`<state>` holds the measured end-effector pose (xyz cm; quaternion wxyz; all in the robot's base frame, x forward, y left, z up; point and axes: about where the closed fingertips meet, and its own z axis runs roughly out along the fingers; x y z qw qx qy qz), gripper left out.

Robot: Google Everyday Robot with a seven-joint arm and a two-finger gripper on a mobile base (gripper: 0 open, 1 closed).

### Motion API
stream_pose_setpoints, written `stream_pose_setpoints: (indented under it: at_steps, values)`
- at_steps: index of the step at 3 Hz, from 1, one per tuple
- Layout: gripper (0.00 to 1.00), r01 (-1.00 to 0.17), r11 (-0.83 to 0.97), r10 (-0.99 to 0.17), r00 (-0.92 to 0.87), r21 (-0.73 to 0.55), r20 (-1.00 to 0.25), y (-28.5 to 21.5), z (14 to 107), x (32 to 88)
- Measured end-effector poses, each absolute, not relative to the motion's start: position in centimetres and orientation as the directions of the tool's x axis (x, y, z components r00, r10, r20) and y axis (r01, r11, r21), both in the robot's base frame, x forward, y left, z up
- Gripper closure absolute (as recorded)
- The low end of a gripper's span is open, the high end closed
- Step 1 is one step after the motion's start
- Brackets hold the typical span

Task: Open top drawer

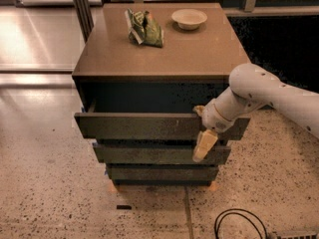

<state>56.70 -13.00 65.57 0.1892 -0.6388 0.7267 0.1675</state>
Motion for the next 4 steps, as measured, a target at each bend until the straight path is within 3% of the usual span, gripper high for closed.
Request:
stream_pose_setpoints:
  at_steps: [1,4]
  values:
    - [0.0,-0.995,0.049,-0.87,-0.086,0.09,-0.485,-12.5,66.4,54.4]
    - [0.0,-0.999,0.003,-0.839,-0.024,0.039,-0.544,-12.0,66.4,52.2]
